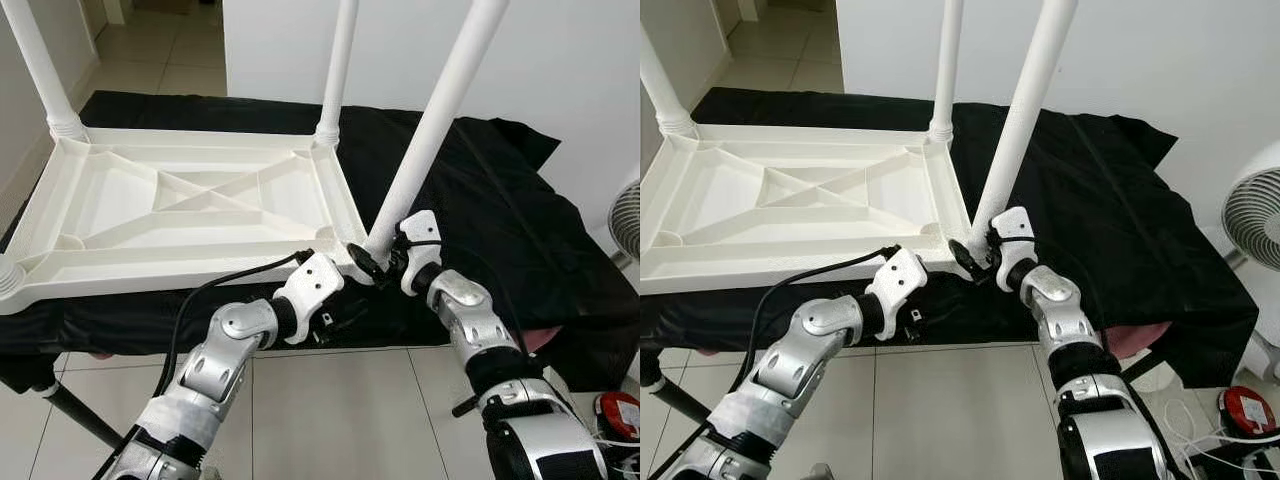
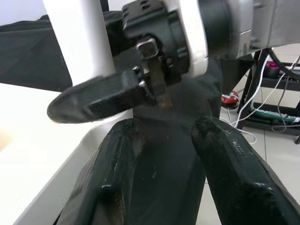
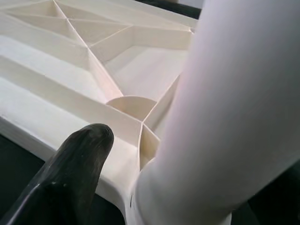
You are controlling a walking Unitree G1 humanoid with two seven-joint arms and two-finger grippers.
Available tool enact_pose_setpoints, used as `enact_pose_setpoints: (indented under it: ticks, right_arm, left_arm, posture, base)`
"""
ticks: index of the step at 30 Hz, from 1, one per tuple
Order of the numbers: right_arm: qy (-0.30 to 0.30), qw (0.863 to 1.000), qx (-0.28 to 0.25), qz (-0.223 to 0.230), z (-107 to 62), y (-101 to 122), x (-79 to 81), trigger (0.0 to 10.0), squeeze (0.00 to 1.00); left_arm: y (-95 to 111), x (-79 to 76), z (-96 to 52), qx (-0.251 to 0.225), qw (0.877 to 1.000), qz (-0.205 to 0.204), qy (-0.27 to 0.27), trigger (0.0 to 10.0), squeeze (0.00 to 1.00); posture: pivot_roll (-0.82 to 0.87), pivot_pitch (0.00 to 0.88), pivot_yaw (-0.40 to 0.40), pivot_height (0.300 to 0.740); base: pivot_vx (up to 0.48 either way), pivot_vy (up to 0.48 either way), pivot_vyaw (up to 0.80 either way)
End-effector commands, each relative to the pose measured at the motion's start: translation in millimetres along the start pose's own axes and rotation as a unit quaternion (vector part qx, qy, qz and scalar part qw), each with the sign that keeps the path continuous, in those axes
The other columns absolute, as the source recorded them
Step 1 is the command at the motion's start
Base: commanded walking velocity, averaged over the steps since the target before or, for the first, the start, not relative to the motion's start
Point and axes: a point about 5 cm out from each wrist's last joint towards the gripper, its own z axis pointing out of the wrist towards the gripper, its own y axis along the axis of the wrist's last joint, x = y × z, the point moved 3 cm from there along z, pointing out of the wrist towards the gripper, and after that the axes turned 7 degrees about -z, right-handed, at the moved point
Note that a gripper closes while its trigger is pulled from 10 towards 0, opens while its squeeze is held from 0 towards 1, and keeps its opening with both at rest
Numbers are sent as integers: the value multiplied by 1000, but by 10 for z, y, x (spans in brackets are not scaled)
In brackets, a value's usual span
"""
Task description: Building children table
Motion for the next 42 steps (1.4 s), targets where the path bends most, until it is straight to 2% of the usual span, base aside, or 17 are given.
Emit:
enact_pose_setpoints:
  ticks: [1, 3, 4, 7, 8, 9, 10, 20, 22, 23, 25, 26, 27, 30, 34, 41, 42]
  right_arm:
    - [22, 1000, 18, -10, 32, -47, 16, 10000, 0]
    - [31, 999, 22, -10, 53, -50, 32, 10000, 0]
    - [52, 998, 36, -3, 84, -95, 87, 8549, 0]
    - [57, 998, 41, -2, 90, -114, 100, 8549, 0]
    - [65, 997, 45, -1, 87, -143, 119, 510, 0]
    - [65, 997, 45, -1, 87, -143, 119, 510, 0]
    - [70, 996, 49, 2, 64, -181, 123, 0, 0]
    - [57, 997, 52, 9, 19, -241, 61, 0, 0]
    - [45, 998, 52, 12, 5, -250, 30, 392, 0]
    - [39, 998, 51, 15, 0, -253, 13, 4667, 0]
    - [39, 998, 51, 15, 0, -253, 13, 4667, 0]
    - [33, 998, 50, 18, -4, -254, -3, 10000, 0]
    - [33, 998, 50, 18, -4, -254, -3, 10000, 0]
    - [-50, 998, 37, 31, -11, -232, -114, 10000, 0]
    - [-129, 990, 32, 52, -12, -218, -171, 10000, 0]
    - [-190, 978, 32, 82, -15, -205, -209, 10000, 0]
    - [-218, 972, 34, 84, -12, -194, -207, 10000, 0]
  left_arm:
    - [7, 5, 28, -1, 1000, 1, 9, 10000, 0]
    - [12, 8, 26, -2, 1000, 1, 9, 10000, 0]
    - [18, 24, 14, -1, 1000, 3, 13, 10000, 0]
    - [19, 30, 9, -1, 1000, 4, 15, 10000, 0]
    - [20, 41, -4, -1, 1000, 3, 19, 10000, 0]
    - [20, 41, -4, -1, 1000, 3, 19, 10000, 0]
    - [15, 54, -17, 0, 1000, 1, 22, 10000, 0]
    - [-35, 29, -17, 5, 1000, 1, 14, 10000, 0]
    - [-41, 19, -8, 5, 1000, 1, 12, 10000, 0]
    - [-39, 17, -5, 5, 1000, 0, 11, 10000, 0]
    - [-39, 17, -5, 5, 1000, 0, 11, 10000, 0]
    - [-36, 15, -3, 5, 1000, 0, 11, 10000, 0]
    - [-36, 15, -3, 5, 1000, 0, 11, 10000, 0]
    - [-31, 37, -14, 4, 1000, -1, 16, 10000, 0]
    - [-25, 37, -11, 2, 1000, -4, 19, 10000, 0]
    - [-23, 22, -1, 0, 1000, -6, 19, 10000, 0]
    - [-21, 21, 1, 0, 1000, -6, 19, 10000, 0]
  posture:
    - [51, 0, -90, 740]
    - [51, 0, -90, 740]
    - [63, 0, -96, 740]
    - [65, 0, -98, 740]
    - [65, 0, -98, 740]
    - [65, 0, -98, 740]
    - [71, 0, -102, 740]
    - [61, 0, -104, 740]
    - [50, 0, -101, 740]
    - [49, 0, -102, 740]
    - [49, 0, -102, 740]
    - [49, 0, -102, 740]
    - [49, 0, -102, 740]
    - [43, 0, -108, 740]
    - [37, 1, -109, 740]
    - [37, 2, -111, 740]
    - [39, 4, -112, 740]
  base:
    - [0, 0, 0]
    - [0, 0, 0]
    - [0, 0, 0]
    - [0, 0, 0]
    - [0, 0, 0]
    - [0, 0, 0]
    - [0, 0, 0]
    - [0, 0, 0]
    - [0, 0, 0]
    - [0, 0, 0]
    - [0, 0, 0]
    - [0, 0, 0]
    - [0, 0, 0]
    - [0, 0, 0]
    - [0, 0, 0]
    - [0, 0, 0]
    - [0, 0, 0]
